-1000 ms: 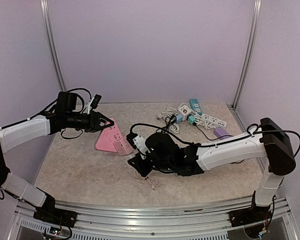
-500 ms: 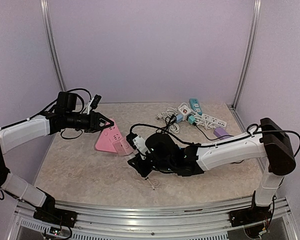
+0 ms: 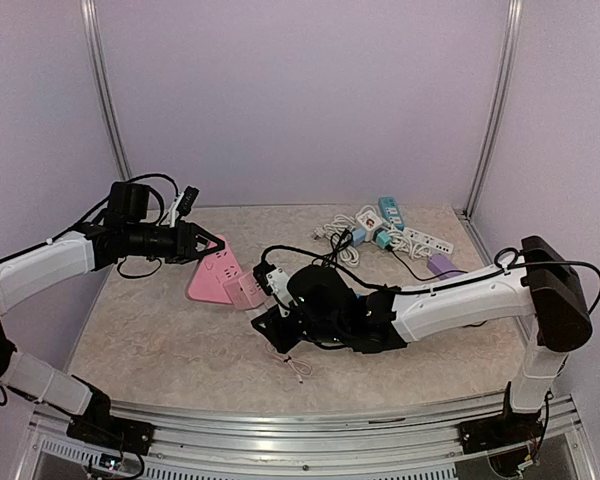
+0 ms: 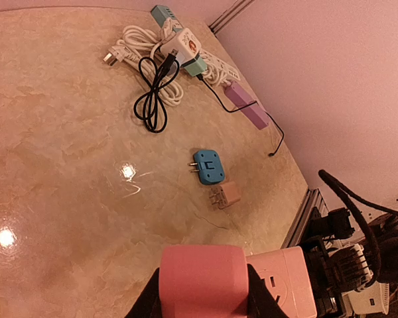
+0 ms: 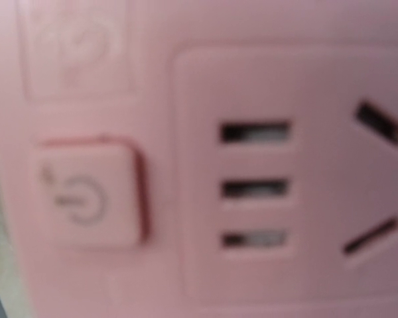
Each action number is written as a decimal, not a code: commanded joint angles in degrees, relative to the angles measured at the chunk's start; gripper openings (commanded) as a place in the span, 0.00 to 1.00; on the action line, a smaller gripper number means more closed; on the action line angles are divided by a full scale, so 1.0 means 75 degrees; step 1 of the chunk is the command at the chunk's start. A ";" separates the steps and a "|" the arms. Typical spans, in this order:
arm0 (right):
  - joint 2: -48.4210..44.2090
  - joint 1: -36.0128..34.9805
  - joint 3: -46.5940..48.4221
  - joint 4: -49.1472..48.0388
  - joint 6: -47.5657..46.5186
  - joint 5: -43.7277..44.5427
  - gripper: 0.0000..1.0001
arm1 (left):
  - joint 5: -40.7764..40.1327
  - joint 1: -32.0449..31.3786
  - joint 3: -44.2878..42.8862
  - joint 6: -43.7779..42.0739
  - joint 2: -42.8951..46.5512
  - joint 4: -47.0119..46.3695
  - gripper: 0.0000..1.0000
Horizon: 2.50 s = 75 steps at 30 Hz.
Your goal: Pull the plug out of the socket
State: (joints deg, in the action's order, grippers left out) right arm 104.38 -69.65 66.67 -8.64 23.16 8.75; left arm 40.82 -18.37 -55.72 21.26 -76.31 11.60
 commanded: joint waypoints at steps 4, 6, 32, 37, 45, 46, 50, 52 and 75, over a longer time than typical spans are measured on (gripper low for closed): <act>-0.0054 0.0070 0.0045 0.0590 0.0827 -0.0295 0.00 | -0.0274 0.0140 -0.0012 -0.0256 0.0365 -0.0597 0.00; -0.0042 0.0112 0.0032 0.0576 0.0914 -0.0341 0.00 | -0.0286 0.0135 0.0000 -0.0266 0.0375 -0.0599 0.00; 0.0212 0.0082 0.0543 0.1393 0.0290 0.0424 0.00 | -0.0196 0.0166 -0.0023 -0.0199 0.0263 -0.0608 0.00; 0.0414 -0.0091 0.0853 0.1844 0.0227 0.1178 0.00 | 0.0042 0.0198 0.0024 0.0023 0.0068 -0.0735 0.00; 0.0478 -0.0221 0.0952 0.2121 0.0331 0.1610 0.00 | 0.0188 0.0192 0.0000 0.0213 -0.0329 -0.0754 0.00; 0.0439 -0.0221 0.0943 0.2094 0.0334 0.1568 0.00 | 0.0164 0.0193 0.0000 0.0204 -0.0335 -0.0754 0.00; 0.0088 -0.0219 0.0574 0.1563 0.0177 0.1123 0.38 | 0.0101 0.0199 0.0006 0.0189 -0.0357 -0.0720 0.00; -0.0175 -0.0208 0.0274 0.1202 0.0068 0.0828 0.60 | 0.0098 0.0195 0.0002 0.0195 -0.0380 -0.0697 0.00; -0.0586 0.0343 0.0650 0.0864 -0.0012 0.0351 1.00 | 0.0048 -0.0239 0.0036 0.0035 -0.0320 -0.0767 0.00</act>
State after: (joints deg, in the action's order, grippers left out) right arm 97.47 -68.34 69.65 -2.52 22.44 12.56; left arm 39.79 -18.57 -55.42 21.71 -79.44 8.56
